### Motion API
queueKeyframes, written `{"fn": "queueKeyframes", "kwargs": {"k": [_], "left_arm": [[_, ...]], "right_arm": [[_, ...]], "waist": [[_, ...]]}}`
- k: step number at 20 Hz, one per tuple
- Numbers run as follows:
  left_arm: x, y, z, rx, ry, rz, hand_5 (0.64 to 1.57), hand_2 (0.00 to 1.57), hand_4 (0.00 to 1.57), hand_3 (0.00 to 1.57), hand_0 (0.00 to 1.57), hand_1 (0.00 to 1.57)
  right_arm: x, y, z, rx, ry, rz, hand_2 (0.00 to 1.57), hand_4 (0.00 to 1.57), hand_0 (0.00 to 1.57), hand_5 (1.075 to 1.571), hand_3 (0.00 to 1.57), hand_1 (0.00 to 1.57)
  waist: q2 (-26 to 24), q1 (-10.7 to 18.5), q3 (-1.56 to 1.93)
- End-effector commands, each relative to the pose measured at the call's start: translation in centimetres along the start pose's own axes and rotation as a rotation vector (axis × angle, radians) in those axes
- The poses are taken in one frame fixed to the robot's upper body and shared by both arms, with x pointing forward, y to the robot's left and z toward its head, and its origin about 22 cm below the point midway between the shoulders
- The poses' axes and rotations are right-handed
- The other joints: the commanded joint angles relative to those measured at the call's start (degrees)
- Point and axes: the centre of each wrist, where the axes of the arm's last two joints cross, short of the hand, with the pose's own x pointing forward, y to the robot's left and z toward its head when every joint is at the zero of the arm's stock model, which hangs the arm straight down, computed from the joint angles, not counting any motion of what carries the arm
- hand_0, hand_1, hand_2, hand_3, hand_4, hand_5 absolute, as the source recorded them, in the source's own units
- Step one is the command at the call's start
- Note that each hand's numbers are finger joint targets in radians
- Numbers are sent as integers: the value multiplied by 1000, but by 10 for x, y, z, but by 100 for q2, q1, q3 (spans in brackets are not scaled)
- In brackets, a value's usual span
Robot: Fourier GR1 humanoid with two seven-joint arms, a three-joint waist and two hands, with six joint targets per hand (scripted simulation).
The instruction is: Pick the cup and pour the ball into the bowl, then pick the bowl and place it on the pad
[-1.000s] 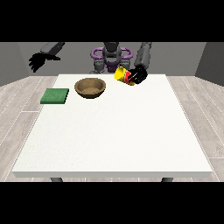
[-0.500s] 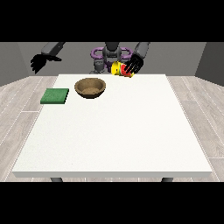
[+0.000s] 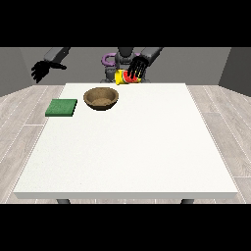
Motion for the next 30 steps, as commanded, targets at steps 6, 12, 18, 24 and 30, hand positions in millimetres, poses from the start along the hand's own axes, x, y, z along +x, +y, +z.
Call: {"fn": "queueKeyframes", "kwargs": {"k": [6,12,18,24,30], "left_arm": [[39,-8,8,-4,-100,-238,1571,1571,841,1571,520,520],[60,6,-5,56,-178,-371,1570,1571,863,1571,282,282],[66,-7,11,-65,-306,-516,1495,1571,1085,1571,48,48],[95,11,-2,-54,-408,-739,1387,1571,1232,1571,614,614],[107,31,-17,-62,-488,-872,1457,1571,1197,1571,1546,1546]], "right_arm": [[35,37,-60,40,11,46,0,0,0,1530,143,0],[33,60,-72,58,-70,18,0,0,0,1528,297,0],[31,52,-68,66,-76,-8,0,0,0,1523,276,0],[13,40,-52,38,-56,-21,0,0,0,1519,71,0],[19,32,-53,24,-5,3,0,0,0,1515,191,0]], "waist": [[99,-118,-8],[563,-160,-5],[550,-298,-5],[587,-149,1],[251,-22,-4]]}}
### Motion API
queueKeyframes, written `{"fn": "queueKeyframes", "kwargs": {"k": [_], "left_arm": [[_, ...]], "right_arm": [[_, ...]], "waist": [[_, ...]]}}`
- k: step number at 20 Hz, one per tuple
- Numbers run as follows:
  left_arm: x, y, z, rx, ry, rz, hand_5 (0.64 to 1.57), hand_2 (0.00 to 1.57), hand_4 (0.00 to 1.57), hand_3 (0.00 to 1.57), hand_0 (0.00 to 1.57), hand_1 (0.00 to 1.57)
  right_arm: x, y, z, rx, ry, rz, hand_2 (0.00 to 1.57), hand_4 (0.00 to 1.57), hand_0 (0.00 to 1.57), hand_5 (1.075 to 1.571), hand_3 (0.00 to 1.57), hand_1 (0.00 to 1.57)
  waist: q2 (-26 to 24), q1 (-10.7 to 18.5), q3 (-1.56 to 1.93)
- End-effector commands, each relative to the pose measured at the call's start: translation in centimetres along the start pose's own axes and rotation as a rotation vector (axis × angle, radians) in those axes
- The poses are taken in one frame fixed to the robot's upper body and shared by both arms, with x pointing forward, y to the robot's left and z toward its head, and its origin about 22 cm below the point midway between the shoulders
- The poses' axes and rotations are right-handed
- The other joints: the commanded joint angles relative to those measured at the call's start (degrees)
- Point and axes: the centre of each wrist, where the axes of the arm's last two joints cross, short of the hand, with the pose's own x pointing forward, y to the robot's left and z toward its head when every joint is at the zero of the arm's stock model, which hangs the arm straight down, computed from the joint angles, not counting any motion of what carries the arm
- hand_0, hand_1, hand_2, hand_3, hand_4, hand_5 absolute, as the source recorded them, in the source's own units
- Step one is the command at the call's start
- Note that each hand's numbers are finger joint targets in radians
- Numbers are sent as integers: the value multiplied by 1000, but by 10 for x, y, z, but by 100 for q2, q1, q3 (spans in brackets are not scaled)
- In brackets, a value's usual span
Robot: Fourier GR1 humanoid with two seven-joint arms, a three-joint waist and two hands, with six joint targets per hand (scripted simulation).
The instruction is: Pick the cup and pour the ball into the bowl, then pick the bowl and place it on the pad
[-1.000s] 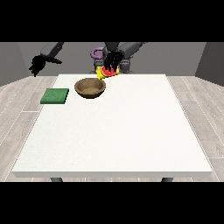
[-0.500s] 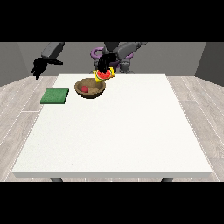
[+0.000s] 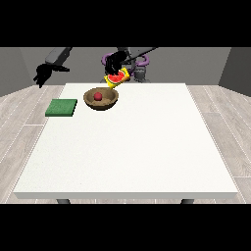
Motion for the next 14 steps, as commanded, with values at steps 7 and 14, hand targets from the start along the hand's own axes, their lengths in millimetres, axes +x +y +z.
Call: {"fn": "queueKeyframes", "kwargs": {"k": [7,14], "left_arm": [[-3,30,-4,-3,-7,-71,1459,1571,1207,1571,1506,1506],[-91,2,14,155,323,438,1555,1571,993,1571,364,364]], "right_arm": [[-3,4,-3,15,49,-22,0,205,0,1546,0,0],[-19,-6,20,-50,84,-54,0,429,0,1555,0,0]], "waist": [[34,37,-3],[-31,617,-31]]}}
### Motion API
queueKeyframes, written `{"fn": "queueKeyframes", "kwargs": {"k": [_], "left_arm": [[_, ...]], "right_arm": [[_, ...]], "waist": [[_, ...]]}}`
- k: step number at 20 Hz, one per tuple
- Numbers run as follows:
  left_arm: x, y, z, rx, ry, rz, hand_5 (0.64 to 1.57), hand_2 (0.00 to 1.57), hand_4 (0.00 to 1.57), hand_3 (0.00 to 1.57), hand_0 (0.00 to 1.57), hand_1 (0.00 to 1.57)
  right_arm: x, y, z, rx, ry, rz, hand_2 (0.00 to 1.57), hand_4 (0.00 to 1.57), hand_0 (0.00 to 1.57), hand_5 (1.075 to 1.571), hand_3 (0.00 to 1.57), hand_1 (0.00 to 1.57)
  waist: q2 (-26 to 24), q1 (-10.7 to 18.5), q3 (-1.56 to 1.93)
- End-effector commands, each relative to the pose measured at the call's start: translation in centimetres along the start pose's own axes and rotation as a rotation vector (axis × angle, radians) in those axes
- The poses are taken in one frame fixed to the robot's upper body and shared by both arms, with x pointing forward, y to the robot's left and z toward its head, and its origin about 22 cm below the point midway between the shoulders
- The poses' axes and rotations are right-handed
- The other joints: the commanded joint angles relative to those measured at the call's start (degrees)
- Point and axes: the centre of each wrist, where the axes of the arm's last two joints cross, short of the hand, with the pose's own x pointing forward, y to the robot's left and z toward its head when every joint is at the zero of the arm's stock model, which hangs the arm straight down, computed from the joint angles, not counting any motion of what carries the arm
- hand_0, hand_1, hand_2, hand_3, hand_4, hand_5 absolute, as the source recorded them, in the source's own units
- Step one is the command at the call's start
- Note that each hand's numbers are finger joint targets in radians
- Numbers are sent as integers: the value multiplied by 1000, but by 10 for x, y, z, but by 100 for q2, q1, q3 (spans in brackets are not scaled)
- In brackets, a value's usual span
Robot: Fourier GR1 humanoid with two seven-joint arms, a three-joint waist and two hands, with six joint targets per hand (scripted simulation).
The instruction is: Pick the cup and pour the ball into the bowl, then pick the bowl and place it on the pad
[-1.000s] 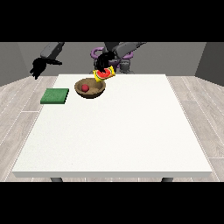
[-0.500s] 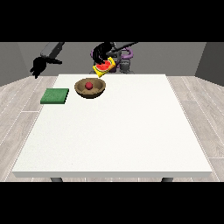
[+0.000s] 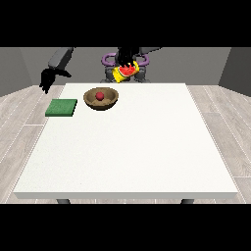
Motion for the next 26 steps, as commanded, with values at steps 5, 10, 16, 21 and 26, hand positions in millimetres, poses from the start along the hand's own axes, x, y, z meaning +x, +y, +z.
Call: {"fn": "queueKeyframes", "kwargs": {"k": [5,10,16,21,26], "left_arm": [[-84,-28,37,90,303,486,1565,1571,878,1551,494,494],[-101,-24,39,199,391,869,1537,1400,775,1125,1177,1177],[-120,-42,47,313,431,1181,1559,0,832,0,287,287],[-112,-84,84,308,472,1334,1518,0,0,0,0,0],[-132,-107,99,232,583,1352,1527,0,0,0,0,0]], "right_arm": [[-6,12,-1,-51,-3,-21,0,470,0,1557,0,0],[-5,35,-13,-15,-34,-73,0,256,0,1565,0,0],[11,82,-37,76,-75,-80,0,393,0,1570,0,0],[-7,103,-28,117,9,-84,0,294,0,1553,0,0],[-26,123,-11,202,110,-48,0,0,0,1545,0,0]], "waist": [[290,529,-16],[801,429,-20],[1258,41,-16],[1084,-232,4],[556,-618,10]]}}
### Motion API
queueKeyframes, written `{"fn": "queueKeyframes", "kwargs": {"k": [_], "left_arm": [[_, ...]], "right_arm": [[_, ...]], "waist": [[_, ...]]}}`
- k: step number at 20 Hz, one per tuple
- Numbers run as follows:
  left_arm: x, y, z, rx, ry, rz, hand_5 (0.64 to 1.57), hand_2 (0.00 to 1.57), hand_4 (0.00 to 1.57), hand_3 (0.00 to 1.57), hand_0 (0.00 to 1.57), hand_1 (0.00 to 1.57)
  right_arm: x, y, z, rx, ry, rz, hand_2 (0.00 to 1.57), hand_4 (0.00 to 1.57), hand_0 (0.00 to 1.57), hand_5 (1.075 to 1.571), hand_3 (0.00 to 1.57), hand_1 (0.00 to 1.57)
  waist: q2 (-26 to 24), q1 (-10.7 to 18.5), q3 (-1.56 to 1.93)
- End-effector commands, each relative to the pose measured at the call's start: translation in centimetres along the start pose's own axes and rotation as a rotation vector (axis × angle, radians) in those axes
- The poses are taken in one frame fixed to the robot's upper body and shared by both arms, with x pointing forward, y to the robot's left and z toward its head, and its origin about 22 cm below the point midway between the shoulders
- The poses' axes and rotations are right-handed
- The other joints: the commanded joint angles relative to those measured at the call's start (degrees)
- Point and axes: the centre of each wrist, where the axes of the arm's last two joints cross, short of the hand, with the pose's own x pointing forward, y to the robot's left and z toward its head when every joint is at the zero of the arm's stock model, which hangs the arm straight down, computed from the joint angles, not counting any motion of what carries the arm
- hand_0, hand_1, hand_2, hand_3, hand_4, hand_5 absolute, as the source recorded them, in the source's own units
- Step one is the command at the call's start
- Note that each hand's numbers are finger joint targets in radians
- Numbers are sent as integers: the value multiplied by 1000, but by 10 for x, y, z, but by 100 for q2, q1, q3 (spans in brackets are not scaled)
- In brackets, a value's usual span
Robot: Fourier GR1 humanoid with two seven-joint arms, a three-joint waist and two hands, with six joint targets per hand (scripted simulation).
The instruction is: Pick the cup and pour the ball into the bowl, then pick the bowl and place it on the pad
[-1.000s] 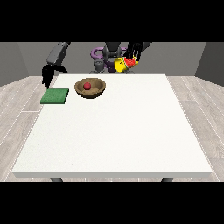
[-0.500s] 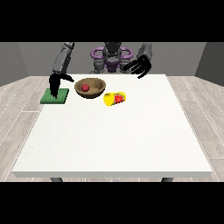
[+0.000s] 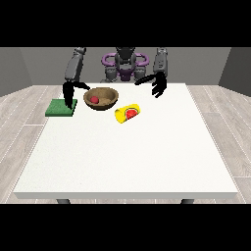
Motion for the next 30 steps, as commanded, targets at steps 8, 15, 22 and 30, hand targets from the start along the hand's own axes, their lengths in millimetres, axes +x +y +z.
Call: {"fn": "queueKeyframes", "kwargs": {"k": [8,15,22,30], "left_arm": [[-10,9,8,-55,39,46,1549,0,0,0,0,0],[34,6,-15,-71,-107,53,1558,0,0,0,0,0],[32,-8,-7,-127,-30,68,1562,0,0,0,0,0],[-2,25,-2,-75,15,48,1564,0,0,0,0,0]], "right_arm": [[-48,0,33,-41,98,-48,0,251,0,1550,0,0],[-53,-14,39,-93,-1,-86,0,117,0,1527,0,0],[-55,11,31,-119,84,-130,0,233,0,1532,0,0],[-56,88,6,-65,118,-134,0,366,0,1547,0,0]], "waist": [[-295,157,11],[503,566,16],[-200,778,7],[-188,337,8]]}}
